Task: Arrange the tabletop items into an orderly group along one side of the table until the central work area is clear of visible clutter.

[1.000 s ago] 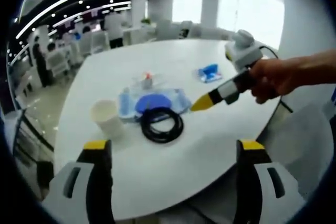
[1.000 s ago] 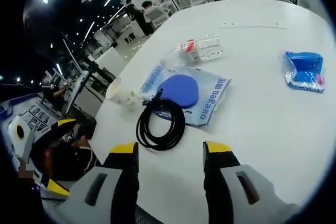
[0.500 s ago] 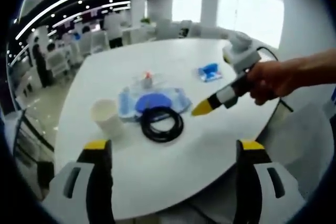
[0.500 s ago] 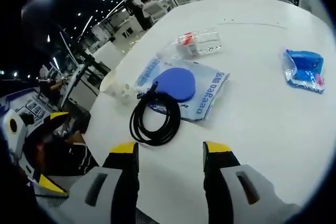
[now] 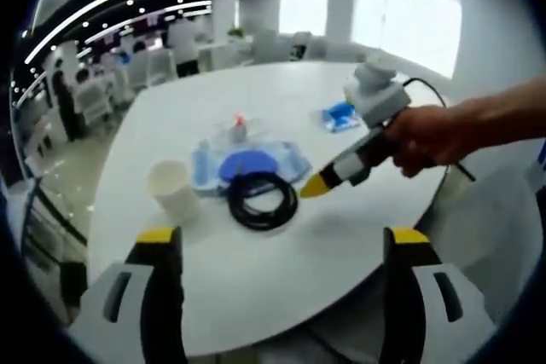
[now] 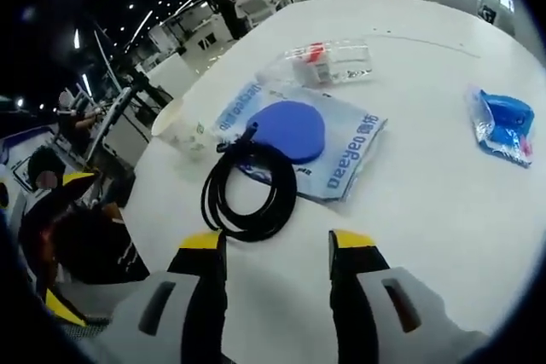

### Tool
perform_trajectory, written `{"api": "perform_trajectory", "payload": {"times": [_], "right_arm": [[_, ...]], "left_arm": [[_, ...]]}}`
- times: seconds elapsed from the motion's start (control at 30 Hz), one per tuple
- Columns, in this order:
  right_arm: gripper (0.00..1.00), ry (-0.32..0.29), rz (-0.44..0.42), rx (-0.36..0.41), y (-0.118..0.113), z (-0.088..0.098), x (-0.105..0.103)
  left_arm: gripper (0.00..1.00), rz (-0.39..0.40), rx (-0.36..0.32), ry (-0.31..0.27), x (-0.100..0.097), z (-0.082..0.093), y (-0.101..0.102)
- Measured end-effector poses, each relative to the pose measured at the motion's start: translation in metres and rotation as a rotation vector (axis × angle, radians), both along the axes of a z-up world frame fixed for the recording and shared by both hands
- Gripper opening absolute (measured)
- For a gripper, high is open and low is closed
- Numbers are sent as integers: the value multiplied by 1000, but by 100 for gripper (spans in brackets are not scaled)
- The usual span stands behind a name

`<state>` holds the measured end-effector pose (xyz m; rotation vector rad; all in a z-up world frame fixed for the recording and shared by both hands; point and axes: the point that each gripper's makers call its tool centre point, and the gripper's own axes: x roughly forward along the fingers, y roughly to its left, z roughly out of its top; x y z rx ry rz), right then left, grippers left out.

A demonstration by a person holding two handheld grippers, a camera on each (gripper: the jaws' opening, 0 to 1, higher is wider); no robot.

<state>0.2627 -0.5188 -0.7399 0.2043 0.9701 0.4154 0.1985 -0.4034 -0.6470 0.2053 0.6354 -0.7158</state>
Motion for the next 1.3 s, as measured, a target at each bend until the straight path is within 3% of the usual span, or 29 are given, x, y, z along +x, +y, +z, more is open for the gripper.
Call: {"api": "perform_trajectory", "payload": {"times": [0.13, 0.23, 0.47, 0.8, 0.93, 1.0, 1.1, 1.3], "right_arm": [[46, 7, -4, 8, 8, -5, 7], [46, 44, -61, 75, 15, -10, 13], [40, 71, -133, 104, 21, -17, 26], [27, 83, -134, 11, 18, -25, 37], [17, 89, -104, -99, 7, -30, 37], [17, 88, -98, -108, 10, -29, 37], [16, 77, -54, -207, 9, -28, 35], [14, 66, -51, -261, 7, -29, 37]], "left_arm": [[95, 0, -1, 3, 0, 0, 0], [95, 5, -8, 9, 1, 0, 0], [94, 12, -9, 8, 0, 0, 1], [94, 20, -18, 13, 0, 1, 1], [94, 26, -24, 13, 1, 2, 1], [94, 28, -26, 14, 1, 2, 1], [94, 32, -32, 12, 1, 4, 1], [93, 24, -30, 16, 0, 3, -1]]}}
